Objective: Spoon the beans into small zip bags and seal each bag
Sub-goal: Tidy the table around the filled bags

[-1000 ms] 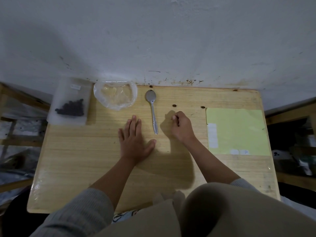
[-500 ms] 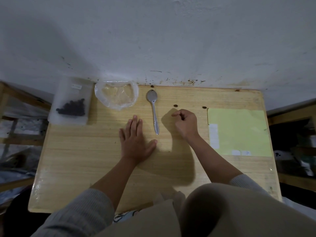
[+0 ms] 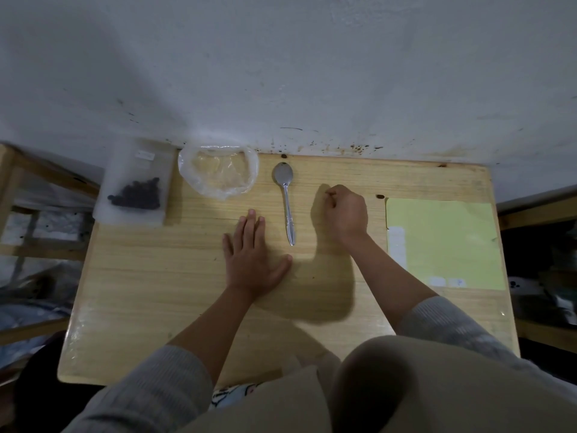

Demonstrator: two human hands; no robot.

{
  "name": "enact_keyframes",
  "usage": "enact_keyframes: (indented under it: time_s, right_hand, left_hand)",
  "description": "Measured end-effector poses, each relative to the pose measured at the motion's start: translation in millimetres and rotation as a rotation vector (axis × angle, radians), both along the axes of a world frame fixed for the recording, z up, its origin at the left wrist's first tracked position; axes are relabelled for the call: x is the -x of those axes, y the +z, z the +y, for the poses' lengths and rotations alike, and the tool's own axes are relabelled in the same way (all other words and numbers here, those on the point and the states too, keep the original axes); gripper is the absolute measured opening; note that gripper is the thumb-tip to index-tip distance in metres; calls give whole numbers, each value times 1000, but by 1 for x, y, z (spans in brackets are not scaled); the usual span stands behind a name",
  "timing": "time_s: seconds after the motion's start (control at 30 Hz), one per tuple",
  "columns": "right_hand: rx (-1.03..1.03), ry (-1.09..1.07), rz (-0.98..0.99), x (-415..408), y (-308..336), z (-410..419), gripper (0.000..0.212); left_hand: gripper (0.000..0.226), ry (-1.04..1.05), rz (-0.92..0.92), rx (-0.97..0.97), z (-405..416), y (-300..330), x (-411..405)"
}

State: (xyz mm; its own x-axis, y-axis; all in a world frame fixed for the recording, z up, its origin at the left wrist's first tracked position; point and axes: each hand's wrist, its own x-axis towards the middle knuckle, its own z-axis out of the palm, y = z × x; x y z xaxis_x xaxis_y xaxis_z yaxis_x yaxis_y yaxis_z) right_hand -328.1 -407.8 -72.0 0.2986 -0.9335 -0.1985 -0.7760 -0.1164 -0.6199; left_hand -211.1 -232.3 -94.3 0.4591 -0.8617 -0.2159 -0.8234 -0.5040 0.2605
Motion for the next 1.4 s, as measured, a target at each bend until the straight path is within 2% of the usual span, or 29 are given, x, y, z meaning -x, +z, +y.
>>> enact_keyframes:
  time_s: [0.07,0.6,0.93,1.1,1.2,1.33,1.4]
  right_hand:
    - [-12,5,12,0,2,1,19]
    - [-70,-100,-313,32,0,31,16]
    - [-154,-230,-353,61,-2,31,16]
    - [-214,-342,-400,69,-1,27,24]
    - [-179,-406,-380,72,1,22,26]
    - [-110,-361,-290,76,1,9,27]
    - [-101,-354,-266,77,2,1,35]
  left_hand:
    - [96,-2,1,3,0,0,0]
    - [100,30,6,5,-2,2,2]
    - [100,30,-2,9,-2,0,2]
    - [99,28,-8,24,-3,0,2]
    - [99,26,-19,22,-3,0,3]
    - [99,23,-23,8,-3,0,2]
    - [100,23,-27,1,-3,0,2]
